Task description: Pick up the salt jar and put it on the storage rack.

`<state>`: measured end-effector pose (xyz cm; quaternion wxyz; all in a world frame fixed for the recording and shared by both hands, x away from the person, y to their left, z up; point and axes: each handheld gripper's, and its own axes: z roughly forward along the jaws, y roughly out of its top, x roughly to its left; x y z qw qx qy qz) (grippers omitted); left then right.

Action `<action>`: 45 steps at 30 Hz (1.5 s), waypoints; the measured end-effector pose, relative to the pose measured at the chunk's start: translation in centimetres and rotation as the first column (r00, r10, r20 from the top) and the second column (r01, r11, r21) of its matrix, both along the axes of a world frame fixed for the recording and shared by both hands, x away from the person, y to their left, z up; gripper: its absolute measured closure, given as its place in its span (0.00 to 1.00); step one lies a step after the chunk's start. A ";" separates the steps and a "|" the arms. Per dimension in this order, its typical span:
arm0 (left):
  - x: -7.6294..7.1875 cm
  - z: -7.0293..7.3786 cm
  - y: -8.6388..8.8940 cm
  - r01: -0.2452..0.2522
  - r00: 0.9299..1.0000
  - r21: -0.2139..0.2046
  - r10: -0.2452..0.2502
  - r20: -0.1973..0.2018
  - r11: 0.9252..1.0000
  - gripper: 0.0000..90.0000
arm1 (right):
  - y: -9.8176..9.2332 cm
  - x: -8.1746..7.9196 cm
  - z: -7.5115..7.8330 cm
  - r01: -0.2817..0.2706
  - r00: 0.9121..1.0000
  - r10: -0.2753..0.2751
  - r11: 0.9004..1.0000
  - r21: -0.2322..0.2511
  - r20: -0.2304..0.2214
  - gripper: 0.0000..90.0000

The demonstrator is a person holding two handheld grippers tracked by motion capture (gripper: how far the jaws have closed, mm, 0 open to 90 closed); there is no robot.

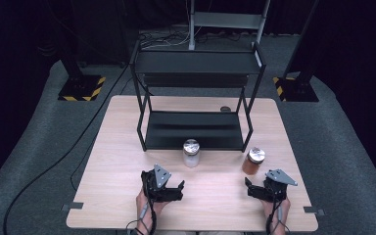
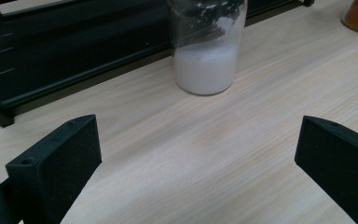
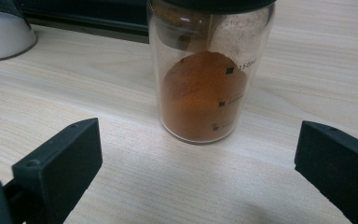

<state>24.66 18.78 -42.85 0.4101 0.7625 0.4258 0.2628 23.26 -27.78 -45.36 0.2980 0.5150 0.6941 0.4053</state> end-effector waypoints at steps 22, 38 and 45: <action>5.0 0.4 -3.1 0.058 0.997 0.032 -0.057 -0.049 0.998 0.00 | 0.0 0.0 0.0 -0.003 1.000 0.003 1.000 -0.001 -0.002 0.00; 8.8 0.4 -4.6 0.071 0.996 0.012 -0.070 -0.057 0.997 0.00 | 0.0 0.0 0.0 -0.003 1.000 0.003 1.000 -0.002 -0.002 0.00; 9.7 0.1 -5.1 0.086 0.995 0.014 -0.085 -0.054 0.996 0.00 | 0.0 0.0 0.0 -0.004 1.000 0.004 1.000 -0.003 -0.002 0.00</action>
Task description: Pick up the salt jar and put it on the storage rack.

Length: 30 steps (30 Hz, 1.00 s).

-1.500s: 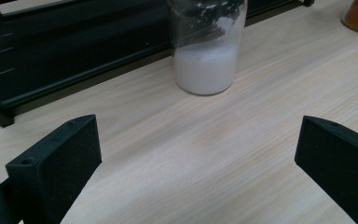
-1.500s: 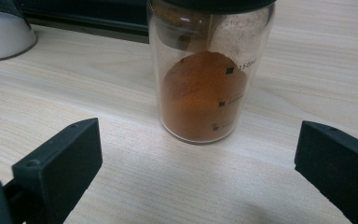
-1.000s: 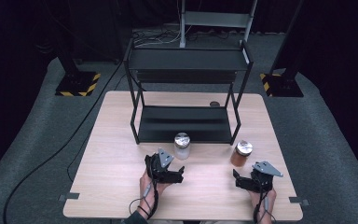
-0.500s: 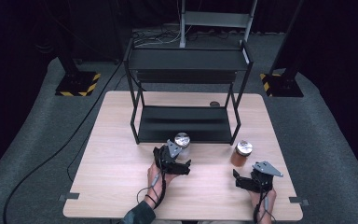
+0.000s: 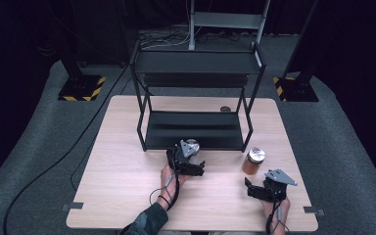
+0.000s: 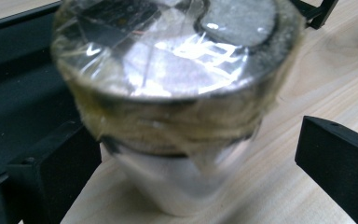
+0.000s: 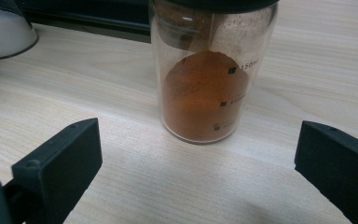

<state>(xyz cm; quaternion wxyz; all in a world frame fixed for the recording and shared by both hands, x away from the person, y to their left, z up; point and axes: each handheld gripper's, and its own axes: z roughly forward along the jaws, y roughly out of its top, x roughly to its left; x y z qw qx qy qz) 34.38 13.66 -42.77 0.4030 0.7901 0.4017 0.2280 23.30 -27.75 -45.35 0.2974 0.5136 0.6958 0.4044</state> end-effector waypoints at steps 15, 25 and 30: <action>-0.1 -1.4 0.6 -0.027 0.999 -0.054 0.030 0.046 0.998 0.33 | 0.0 0.0 0.0 -0.003 1.000 0.003 1.000 -0.003 -0.001 0.00; -0.1 -1.6 0.9 -0.026 0.999 -0.075 0.029 0.044 0.997 0.34 | 0.0 0.0 0.0 -0.004 1.000 0.004 1.000 -0.004 -0.002 0.00; 0.1 -1.4 1.2 -0.008 0.999 -0.075 0.011 0.033 0.997 0.34 | 0.0 0.0 0.0 -0.005 1.000 0.005 1.000 -0.003 -0.002 0.00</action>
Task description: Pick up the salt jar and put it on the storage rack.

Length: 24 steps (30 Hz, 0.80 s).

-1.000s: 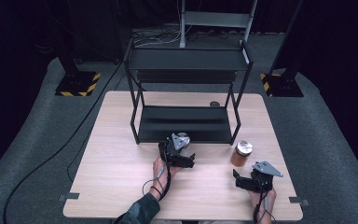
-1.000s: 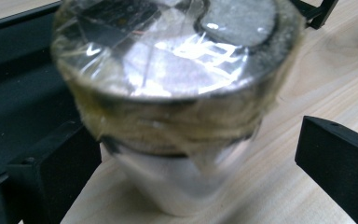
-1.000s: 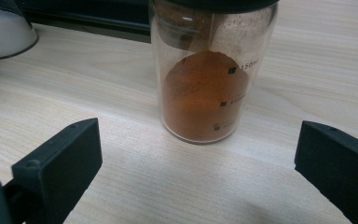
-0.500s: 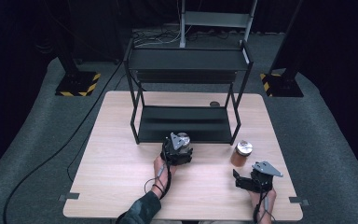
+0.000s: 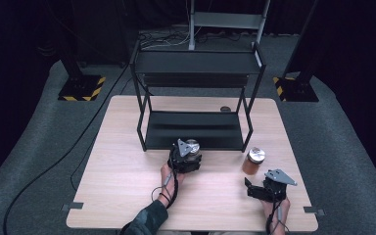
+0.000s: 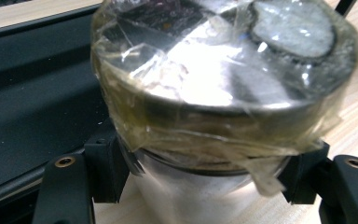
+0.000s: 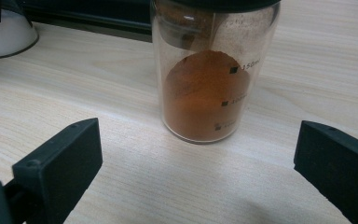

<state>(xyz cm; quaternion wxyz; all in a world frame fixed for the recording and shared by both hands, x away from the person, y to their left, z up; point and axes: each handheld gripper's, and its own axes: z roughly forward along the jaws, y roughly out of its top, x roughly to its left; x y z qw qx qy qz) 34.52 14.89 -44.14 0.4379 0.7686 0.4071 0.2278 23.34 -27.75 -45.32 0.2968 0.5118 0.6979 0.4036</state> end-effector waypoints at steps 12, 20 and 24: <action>0.4 1.8 1.0 0.070 0.997 0.022 -0.070 -0.017 0.997 0.34 | 0.0 0.0 0.0 0.001 1.000 -0.001 1.000 0.000 0.000 0.00; 1.1 3.7 2.5 0.098 0.994 0.029 -0.096 -0.043 0.995 0.34 | 0.0 0.0 0.0 0.002 1.000 -0.002 1.000 0.000 0.000 0.00; 1.4 4.8 3.2 0.104 0.994 0.040 -0.102 -0.046 0.994 0.34 | 0.0 0.0 0.0 0.002 1.000 -0.002 1.000 0.001 0.000 0.00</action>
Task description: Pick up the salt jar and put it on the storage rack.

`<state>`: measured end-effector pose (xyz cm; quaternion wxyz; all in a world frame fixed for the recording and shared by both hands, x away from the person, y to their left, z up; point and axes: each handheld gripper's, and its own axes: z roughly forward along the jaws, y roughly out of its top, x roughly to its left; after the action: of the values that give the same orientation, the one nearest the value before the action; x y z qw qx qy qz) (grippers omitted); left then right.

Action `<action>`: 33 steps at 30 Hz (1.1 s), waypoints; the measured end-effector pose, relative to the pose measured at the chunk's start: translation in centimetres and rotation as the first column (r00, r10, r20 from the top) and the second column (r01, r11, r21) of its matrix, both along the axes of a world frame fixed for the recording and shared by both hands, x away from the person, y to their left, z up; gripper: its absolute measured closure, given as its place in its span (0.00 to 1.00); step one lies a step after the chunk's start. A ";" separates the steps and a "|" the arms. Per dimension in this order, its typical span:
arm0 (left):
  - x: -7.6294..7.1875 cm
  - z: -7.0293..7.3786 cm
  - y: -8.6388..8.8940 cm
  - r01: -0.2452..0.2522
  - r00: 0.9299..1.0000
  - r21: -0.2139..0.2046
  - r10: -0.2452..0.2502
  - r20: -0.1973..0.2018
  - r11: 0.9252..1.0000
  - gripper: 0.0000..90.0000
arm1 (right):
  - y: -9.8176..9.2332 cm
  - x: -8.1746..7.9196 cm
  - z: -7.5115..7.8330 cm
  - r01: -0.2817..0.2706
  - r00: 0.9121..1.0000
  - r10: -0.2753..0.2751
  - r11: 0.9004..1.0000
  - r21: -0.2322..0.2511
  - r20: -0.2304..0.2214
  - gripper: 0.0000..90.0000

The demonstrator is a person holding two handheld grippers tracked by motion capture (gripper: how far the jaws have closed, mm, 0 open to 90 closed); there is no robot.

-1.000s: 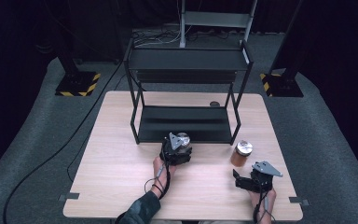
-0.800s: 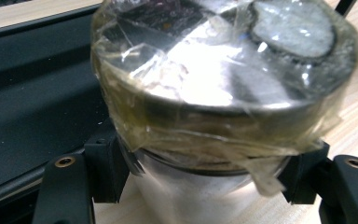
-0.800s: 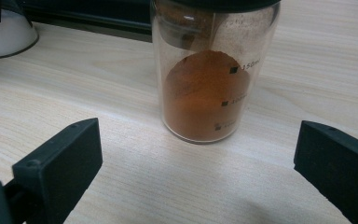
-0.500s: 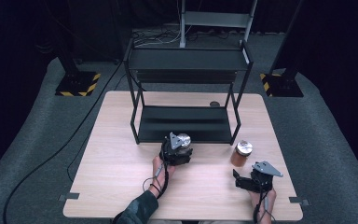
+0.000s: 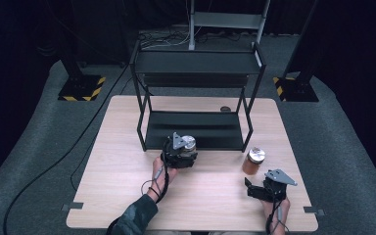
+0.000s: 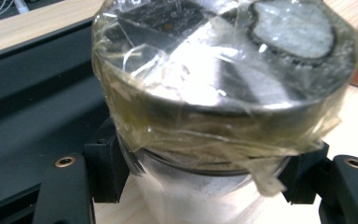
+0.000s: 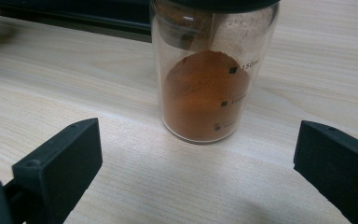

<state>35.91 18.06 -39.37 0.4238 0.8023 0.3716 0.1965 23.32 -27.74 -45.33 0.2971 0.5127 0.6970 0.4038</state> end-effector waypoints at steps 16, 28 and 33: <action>1.2 3.7 3.1 -0.004 1.000 0.011 0.004 -0.004 1.000 0.34 | -0.1 0.0 0.0 0.000 1.000 0.000 1.000 0.004 0.001 0.00; 1.9 5.7 4.9 -0.001 1.000 0.031 0.002 -0.028 1.000 0.34 | -0.1 0.0 0.0 0.000 1.000 0.000 1.000 0.004 0.000 0.00; 2.1 6.4 5.5 -0.001 0.999 0.038 0.003 -0.038 0.999 0.34 | 0.0 0.0 0.0 -0.001 1.000 0.001 1.000 0.002 -0.001 0.00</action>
<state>38.00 23.52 -32.96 0.4013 0.8134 0.3766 0.1885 23.35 -27.78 -45.32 0.2960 0.5129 0.6970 0.4044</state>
